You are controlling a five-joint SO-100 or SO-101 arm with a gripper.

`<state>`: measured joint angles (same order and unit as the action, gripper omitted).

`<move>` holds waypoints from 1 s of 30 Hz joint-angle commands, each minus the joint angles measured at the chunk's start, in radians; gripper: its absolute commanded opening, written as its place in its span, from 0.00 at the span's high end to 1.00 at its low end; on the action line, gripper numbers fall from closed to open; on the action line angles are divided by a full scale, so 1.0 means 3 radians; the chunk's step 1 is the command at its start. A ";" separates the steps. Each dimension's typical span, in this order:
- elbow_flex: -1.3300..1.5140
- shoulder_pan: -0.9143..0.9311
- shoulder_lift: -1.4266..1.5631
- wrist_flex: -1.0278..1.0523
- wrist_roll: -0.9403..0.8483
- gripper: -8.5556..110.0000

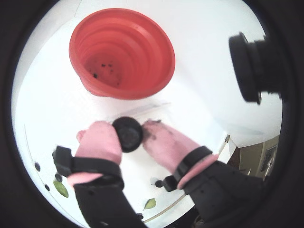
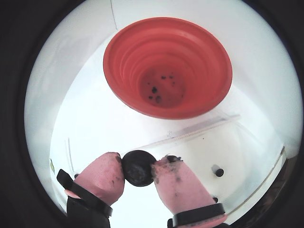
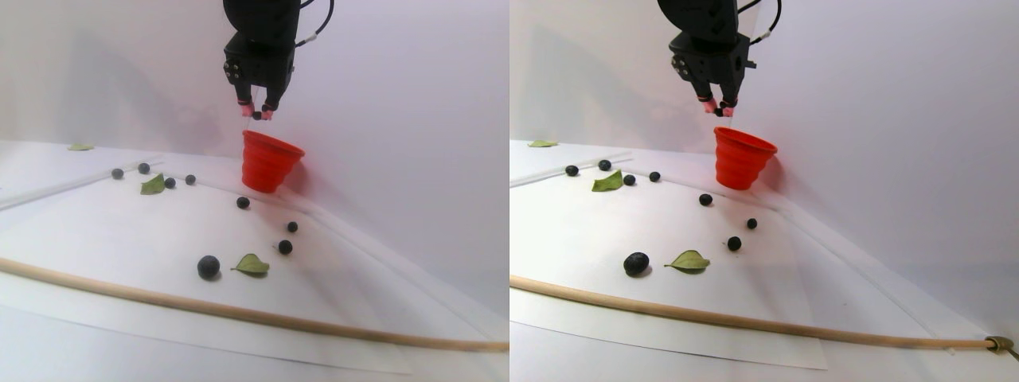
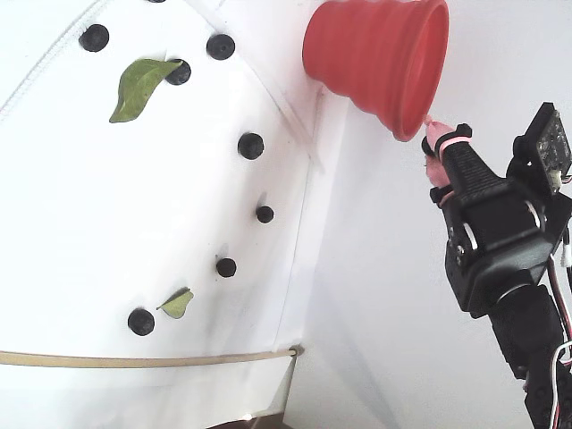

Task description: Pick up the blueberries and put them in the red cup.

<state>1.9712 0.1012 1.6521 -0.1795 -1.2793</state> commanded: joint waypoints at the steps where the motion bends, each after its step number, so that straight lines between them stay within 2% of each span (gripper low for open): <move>1: -0.0383 0.0215 0.0056 0.0005 -0.0015 0.84; 30: -0.1350 0.0389 -0.0823 -0.0138 -0.0082 0.84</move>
<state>1.6966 0.1534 1.3883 -0.1948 -1.2962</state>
